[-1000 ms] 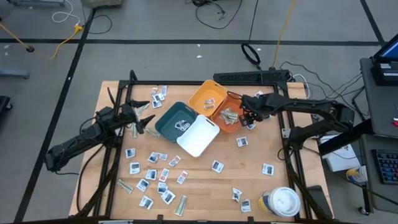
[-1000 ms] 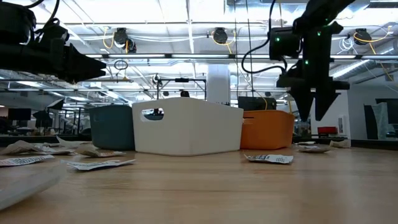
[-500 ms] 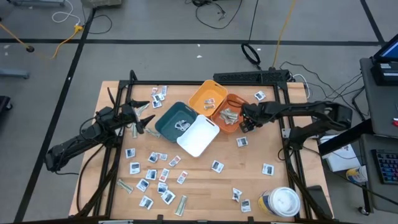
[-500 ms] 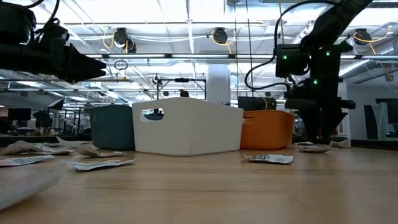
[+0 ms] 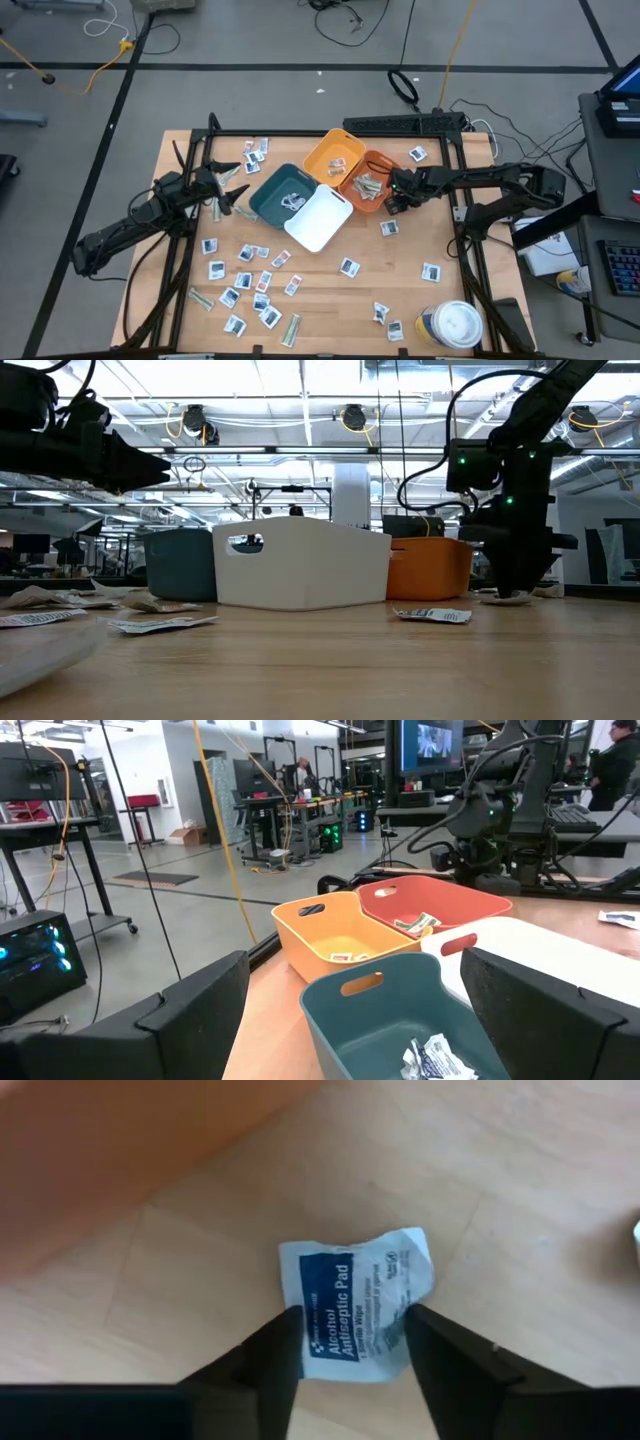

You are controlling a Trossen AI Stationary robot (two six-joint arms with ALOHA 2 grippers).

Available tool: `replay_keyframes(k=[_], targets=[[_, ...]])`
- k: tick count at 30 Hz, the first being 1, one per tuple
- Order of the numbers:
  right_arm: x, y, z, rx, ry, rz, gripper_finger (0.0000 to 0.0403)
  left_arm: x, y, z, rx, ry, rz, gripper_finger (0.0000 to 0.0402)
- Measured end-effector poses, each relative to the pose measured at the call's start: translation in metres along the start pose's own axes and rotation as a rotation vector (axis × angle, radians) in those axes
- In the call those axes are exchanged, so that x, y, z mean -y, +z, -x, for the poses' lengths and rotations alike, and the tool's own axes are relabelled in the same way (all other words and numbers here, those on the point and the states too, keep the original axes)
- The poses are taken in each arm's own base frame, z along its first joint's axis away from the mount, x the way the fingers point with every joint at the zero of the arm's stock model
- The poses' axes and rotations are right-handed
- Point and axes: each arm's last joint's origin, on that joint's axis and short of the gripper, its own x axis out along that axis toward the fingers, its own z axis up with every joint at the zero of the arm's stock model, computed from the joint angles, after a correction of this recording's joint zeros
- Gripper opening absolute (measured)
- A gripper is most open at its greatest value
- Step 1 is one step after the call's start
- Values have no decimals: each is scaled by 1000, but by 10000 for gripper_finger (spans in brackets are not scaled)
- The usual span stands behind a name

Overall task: Pick & Place First Aid Supplies
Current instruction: Put the blue alcohol pad into the blue bin

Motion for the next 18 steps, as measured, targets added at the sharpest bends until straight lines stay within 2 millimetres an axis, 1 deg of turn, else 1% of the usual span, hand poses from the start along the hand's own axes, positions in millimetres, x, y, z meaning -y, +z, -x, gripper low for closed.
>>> replay_keyframes(k=[6,11,13,16,18], targets=[[0,-1,0,-19,5,-5,82,0,0,0,0,0,0,367],[-1,0,6,-25,15,27,14,0,0,0,0,0,0,367],[-3,2,13,-30,22,61,5,0,0,0,0,0,0,367],[-6,7,27,-26,15,100,11,0,0,0,0,0,0,367],[-7,8,36,-53,-12,142,11,0,0,0,0,0,0,367]])
